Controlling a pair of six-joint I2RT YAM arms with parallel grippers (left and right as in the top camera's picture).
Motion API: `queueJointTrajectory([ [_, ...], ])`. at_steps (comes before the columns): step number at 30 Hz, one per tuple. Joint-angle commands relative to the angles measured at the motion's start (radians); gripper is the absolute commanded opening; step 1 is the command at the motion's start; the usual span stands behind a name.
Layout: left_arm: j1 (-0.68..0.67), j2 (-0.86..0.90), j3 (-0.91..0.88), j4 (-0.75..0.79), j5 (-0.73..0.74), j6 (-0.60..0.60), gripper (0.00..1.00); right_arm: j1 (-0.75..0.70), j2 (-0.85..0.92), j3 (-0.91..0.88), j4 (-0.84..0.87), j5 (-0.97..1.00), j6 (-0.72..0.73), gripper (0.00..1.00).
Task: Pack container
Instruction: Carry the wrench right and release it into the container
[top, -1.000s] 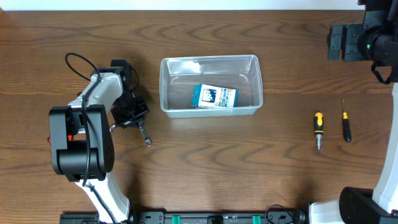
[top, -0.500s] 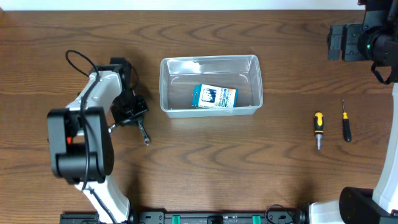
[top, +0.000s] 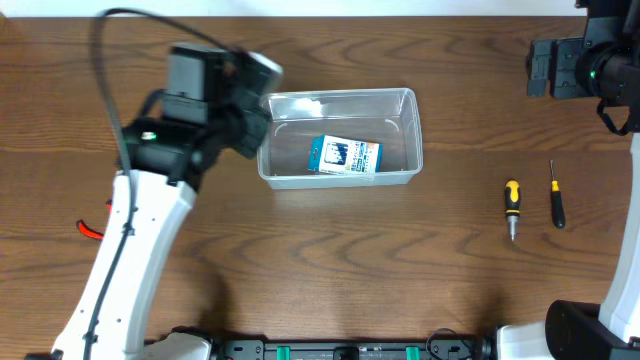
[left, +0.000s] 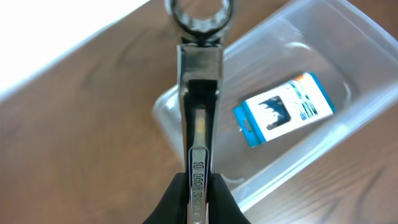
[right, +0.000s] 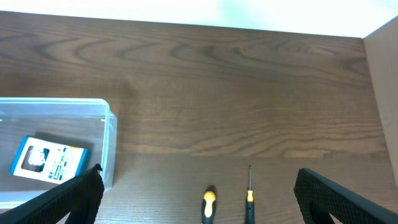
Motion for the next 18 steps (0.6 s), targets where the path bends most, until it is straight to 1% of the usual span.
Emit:
queueJointTrajectory([
  [1,-0.089,0.061,-0.009,0.050,0.004,0.331,0.06,-0.004,0.000,-0.005,0.000,-0.004,0.010,0.99],
  [4,-0.143,0.120,-0.010,0.125,0.004,0.393,0.06,-0.004,0.000,-0.005,0.000,-0.004,0.010,0.99],
  [8,-0.176,0.220,-0.010,0.198,0.004,0.392,0.06,-0.004,0.000,-0.005,0.000,-0.009,0.011,0.99],
  [13,-0.186,0.364,-0.010,0.201,0.004,0.389,0.06,-0.004,0.000,-0.004,0.000,-0.015,0.011,0.99],
  [18,-0.186,0.462,-0.011,0.182,0.004,0.384,0.06,-0.004,0.000,-0.005,0.000,-0.015,0.010,0.99],
])
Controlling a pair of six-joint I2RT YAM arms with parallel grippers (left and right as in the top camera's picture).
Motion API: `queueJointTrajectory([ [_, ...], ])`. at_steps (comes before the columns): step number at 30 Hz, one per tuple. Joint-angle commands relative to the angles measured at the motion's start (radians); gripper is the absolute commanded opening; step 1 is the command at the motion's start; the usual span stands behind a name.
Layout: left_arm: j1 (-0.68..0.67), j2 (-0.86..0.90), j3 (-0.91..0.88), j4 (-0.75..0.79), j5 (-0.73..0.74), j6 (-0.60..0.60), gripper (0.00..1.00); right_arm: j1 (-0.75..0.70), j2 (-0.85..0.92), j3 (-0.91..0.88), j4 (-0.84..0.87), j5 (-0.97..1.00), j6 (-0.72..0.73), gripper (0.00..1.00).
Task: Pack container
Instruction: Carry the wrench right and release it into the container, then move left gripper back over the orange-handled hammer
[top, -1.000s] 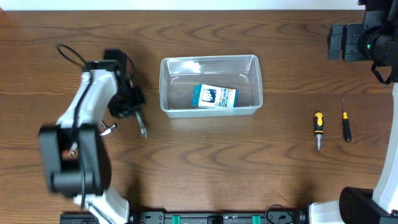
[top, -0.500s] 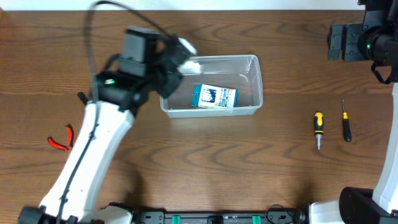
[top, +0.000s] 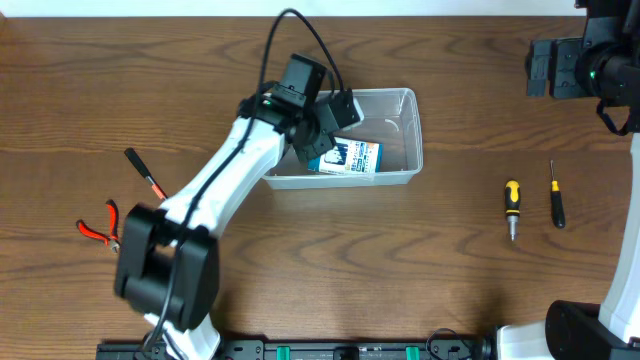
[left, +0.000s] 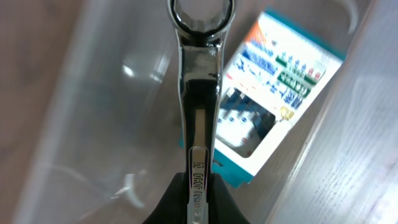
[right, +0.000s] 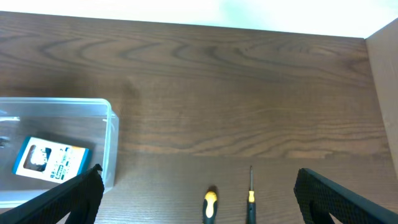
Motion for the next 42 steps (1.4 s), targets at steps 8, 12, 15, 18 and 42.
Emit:
queueJointTrajectory([
  [8,0.000,0.098,-0.003,-0.023,-0.001,0.019,0.27,-0.004,0.000,-0.004,0.001,-0.008,-0.002,0.99],
  [12,0.000,0.101,-0.003,-0.018,-0.002,0.019,0.36,-0.004,0.000,-0.004,0.005,-0.008,-0.010,0.99],
  [15,-0.001,0.089,-0.002,-0.018,-0.025,0.005,0.43,-0.004,0.000,-0.004,0.006,-0.008,-0.010,0.99],
  [18,-0.001,0.040,0.003,-0.018,-0.066,-0.059,0.51,-0.004,0.000,-0.004,0.006,-0.008,-0.010,0.99],
  [42,0.684,-0.520,-0.010,-0.468,-0.368,-1.067,0.92,-0.004,0.000,-0.005,0.004,-0.008,-0.032,0.99],
])
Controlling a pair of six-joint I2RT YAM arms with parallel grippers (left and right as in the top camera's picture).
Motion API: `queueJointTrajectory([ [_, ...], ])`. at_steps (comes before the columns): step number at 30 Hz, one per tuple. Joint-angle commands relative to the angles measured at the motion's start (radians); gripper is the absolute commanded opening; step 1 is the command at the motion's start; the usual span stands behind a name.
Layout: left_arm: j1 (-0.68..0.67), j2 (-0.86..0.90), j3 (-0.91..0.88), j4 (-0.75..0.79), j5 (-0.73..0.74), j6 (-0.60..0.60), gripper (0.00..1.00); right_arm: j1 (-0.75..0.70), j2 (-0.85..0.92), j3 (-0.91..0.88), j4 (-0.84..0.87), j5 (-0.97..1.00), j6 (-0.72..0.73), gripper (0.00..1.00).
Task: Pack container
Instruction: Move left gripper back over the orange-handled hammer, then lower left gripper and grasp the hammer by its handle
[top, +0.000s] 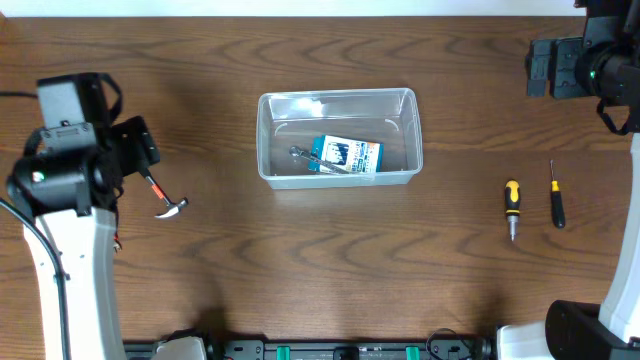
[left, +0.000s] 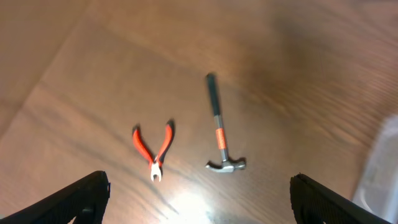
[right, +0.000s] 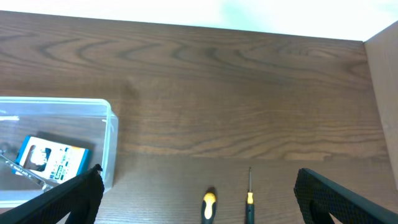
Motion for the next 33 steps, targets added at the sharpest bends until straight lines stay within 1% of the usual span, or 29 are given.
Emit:
queueJointTrajectory([
  [1,0.088,0.072,-0.028,-0.012,0.068,-0.184,0.92,-0.004,0.000,-0.005,0.000,-0.008,-0.020,0.99],
  [2,0.103,0.095,-0.034,-0.012,0.081,-0.204,0.93,-0.004,0.000,-0.005,-0.002,-0.007,-0.020,0.99],
  [4,0.124,0.155,-0.040,-0.012,0.093,-0.229,0.99,-0.004,0.000,-0.005,-0.008,-0.008,-0.020,0.99],
  [10,0.133,0.371,-0.040,-0.009,0.131,-0.253,0.98,-0.004,0.000,-0.005,-0.035,-0.007,-0.019,0.99],
  [13,0.133,0.473,-0.040,-0.019,0.141,-0.367,0.98,-0.004,0.000,-0.005,-0.041,-0.007,-0.019,0.99],
  [15,0.133,0.534,-0.040,-0.020,0.168,-0.400,0.98,-0.004,0.000,-0.005,-0.042,-0.007,-0.019,0.99],
  [20,0.133,0.632,-0.042,0.020,0.192,-0.397,0.98,-0.004,0.000,-0.005,-0.053,-0.007,-0.019,0.99],
  [24,0.133,0.679,-0.045,0.051,0.201,-0.369,0.98,-0.004,0.000,-0.005,-0.061,-0.008,-0.019,0.99],
  [27,0.133,0.716,-0.061,0.109,0.242,-0.324,0.98,-0.004,0.000,-0.005,-0.071,-0.007,-0.019,0.99],
  [33,0.133,0.760,-0.096,0.190,0.243,-0.293,0.98,-0.004,0.000,-0.005,-0.094,-0.007,-0.019,0.99],
])
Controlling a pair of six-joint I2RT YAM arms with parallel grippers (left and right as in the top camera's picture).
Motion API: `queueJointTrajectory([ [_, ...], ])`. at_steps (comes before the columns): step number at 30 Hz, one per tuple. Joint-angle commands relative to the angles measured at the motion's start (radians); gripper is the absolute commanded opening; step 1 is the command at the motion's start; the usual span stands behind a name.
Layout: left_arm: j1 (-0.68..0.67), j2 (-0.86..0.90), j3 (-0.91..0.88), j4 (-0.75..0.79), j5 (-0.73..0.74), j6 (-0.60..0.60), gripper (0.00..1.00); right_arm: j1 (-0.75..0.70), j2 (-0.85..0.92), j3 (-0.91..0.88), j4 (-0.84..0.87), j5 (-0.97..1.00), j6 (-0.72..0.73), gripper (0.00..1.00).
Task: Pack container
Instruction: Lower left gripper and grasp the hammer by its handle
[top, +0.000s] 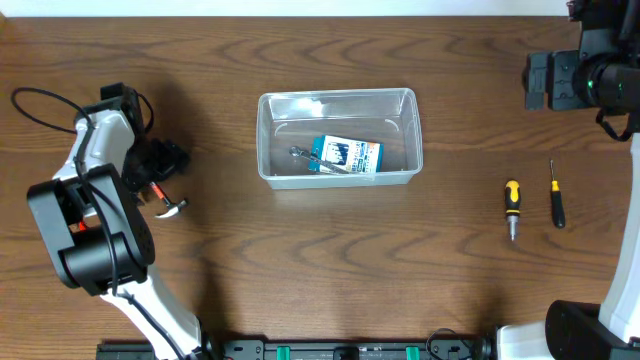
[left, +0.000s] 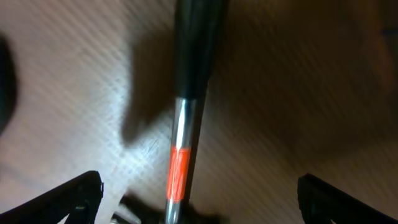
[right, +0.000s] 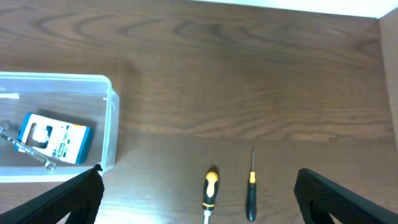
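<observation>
The clear plastic container stands mid-table and holds a blue-and-white box with a steel wrench beside it. A small hammer lies at the left; its black grip and orange-banded steel shaft fill the left wrist view. My left gripper is low over that handle and open, one finger on each side of the shaft. My right gripper hangs open at the far right, high above two screwdrivers. The container also shows in the right wrist view.
A yellow-and-black screwdriver and a thinner black one lie on the right of the wooden table. The left arm's body covers the table's left edge, where a bit of red pliers shows.
My left gripper was high above the hammer and pliers; now it is down close over the hammer's handle, still open. The right arm shifted slightly.
My left gripper held the wrench beside the container's left end, then inside it over the blue box. Then the wrench lay in the container and the open gripper was high above the hammer and pliers. Now it straddles the hammer's shaft.
</observation>
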Motion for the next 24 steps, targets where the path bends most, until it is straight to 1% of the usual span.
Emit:
queueJointTrajectory([
  [1,0.004,0.032,-0.043,0.037,0.014,0.033,0.98,-0.004,0.000,-0.004,-0.011,-0.007,-0.014,0.99],
  [8,0.003,0.055,-0.098,0.092,0.015,0.043,0.98,-0.004,0.000,-0.004,-0.016,-0.007,-0.014,0.99],
  [13,0.003,0.055,-0.119,0.094,0.040,0.043,1.00,-0.004,0.000,-0.004,-0.016,-0.007,-0.014,0.99],
  [17,0.003,0.055,-0.130,0.089,0.040,0.042,0.89,-0.004,0.000,-0.004,-0.016,-0.007,-0.014,0.99],
  [20,0.003,0.055,-0.133,0.083,0.040,0.042,0.75,-0.004,0.000,-0.004,-0.016,-0.007,-0.014,0.99],
  [24,0.003,0.055,-0.133,0.077,0.063,0.043,0.72,-0.004,0.000,-0.004,-0.016,-0.007,-0.014,0.99],
])
